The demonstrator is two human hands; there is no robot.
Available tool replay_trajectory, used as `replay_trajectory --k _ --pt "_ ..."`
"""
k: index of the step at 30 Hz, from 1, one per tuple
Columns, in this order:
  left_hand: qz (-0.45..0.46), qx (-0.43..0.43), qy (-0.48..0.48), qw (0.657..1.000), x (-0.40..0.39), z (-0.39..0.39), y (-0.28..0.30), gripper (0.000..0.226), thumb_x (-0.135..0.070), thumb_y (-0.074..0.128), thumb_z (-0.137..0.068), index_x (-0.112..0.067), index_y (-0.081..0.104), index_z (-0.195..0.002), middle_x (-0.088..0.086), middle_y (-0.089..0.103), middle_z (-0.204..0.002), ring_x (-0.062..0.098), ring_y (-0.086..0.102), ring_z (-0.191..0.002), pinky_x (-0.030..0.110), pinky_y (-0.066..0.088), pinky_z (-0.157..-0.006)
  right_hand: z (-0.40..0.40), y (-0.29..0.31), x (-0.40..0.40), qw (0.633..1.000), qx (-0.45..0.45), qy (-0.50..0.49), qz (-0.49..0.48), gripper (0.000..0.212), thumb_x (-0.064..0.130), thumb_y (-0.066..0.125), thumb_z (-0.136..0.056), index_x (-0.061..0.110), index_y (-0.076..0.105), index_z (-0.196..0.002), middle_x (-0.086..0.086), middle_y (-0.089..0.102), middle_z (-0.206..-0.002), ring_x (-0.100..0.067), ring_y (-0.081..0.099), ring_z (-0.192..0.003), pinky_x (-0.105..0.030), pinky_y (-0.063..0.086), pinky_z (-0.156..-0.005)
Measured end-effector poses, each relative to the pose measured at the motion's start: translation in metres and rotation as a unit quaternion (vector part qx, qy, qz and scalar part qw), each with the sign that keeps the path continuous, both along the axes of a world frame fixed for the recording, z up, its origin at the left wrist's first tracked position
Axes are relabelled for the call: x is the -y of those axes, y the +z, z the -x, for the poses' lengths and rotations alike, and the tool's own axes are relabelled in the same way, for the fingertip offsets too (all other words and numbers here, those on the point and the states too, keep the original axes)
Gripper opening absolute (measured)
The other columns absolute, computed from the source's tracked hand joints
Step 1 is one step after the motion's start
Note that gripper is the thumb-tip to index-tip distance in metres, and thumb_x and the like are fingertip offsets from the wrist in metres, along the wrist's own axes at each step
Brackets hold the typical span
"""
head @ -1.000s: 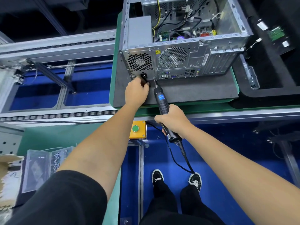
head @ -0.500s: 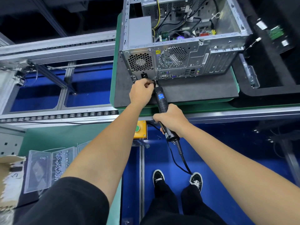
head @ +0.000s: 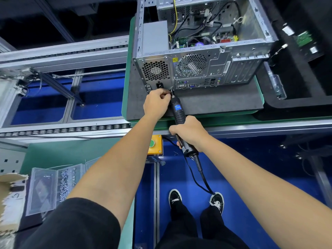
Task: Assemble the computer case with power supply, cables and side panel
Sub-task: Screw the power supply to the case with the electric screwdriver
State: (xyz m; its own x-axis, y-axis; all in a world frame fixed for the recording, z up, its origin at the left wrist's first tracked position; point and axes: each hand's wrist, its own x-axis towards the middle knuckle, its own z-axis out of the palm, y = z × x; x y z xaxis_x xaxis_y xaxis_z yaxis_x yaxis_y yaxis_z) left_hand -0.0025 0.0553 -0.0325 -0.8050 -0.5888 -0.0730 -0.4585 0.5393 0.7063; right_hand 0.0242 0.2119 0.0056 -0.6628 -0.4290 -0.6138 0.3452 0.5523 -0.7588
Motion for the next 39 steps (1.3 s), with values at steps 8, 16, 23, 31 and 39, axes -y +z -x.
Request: replay_trajectory --k 8,16,23,31,39 --pt "-0.002 -0.005 0.007 1.000 0.000 0.000 -0.001 0.020 -0.029 0.057 -0.091 -0.025 0.072 -0.103 -0.006 0.066 -0.089 0.017 0.056 -0.086 0.027 0.041 -0.071 0.001 0.001 0.002 1.000 0.001 -0.007 0.007 0.023 0.011 0.067 -0.076 0.009 0.047 -0.089 -0.009 0.057 -0.071 -0.020 0.057 -0.045 -0.034 0.053 -0.052" --pt "-0.004 -0.007 0.002 1.000 0.002 -0.001 -0.001 0.020 -0.028 0.056 -0.092 -0.021 0.071 -0.103 0.000 0.070 -0.094 0.021 0.059 -0.089 0.028 0.045 -0.073 -0.006 -0.005 0.008 1.000 -0.020 -0.015 -0.005 0.036 0.015 0.069 -0.077 0.006 0.048 -0.105 -0.013 0.059 -0.088 -0.025 0.059 -0.062 -0.046 0.059 -0.068" --pt "-0.015 -0.004 0.011 1.000 0.002 0.001 -0.002 0.017 -0.029 0.056 -0.092 -0.022 0.070 -0.099 -0.007 0.062 -0.084 0.018 0.057 -0.085 0.027 0.040 -0.069 -0.005 -0.005 0.007 1.000 -0.014 -0.016 0.000 0.035 0.014 0.069 -0.078 0.007 0.048 -0.105 -0.012 0.059 -0.085 -0.024 0.058 -0.056 -0.039 0.056 -0.061" --pt "-0.025 0.007 0.019 0.999 0.002 0.004 -0.001 0.018 -0.031 0.055 -0.093 -0.025 0.070 -0.101 -0.007 0.062 -0.088 0.018 0.055 -0.085 0.027 0.040 -0.071 -0.004 -0.007 0.008 1.000 -0.013 -0.011 0.006 0.029 0.014 0.070 -0.078 0.015 0.044 -0.092 -0.010 0.059 -0.083 -0.019 0.058 -0.051 -0.034 0.055 -0.057" --pt "-0.053 -0.007 0.040 0.998 0.003 0.003 -0.004 0.018 -0.028 0.056 -0.091 -0.022 0.071 -0.099 0.001 0.069 -0.093 0.022 0.061 -0.089 0.033 0.049 -0.076 -0.002 -0.011 0.005 0.999 0.025 -0.026 0.032 0.028 0.009 0.066 -0.079 0.010 0.045 -0.098 -0.011 0.054 -0.079 -0.021 0.056 -0.048 -0.031 0.051 -0.050"
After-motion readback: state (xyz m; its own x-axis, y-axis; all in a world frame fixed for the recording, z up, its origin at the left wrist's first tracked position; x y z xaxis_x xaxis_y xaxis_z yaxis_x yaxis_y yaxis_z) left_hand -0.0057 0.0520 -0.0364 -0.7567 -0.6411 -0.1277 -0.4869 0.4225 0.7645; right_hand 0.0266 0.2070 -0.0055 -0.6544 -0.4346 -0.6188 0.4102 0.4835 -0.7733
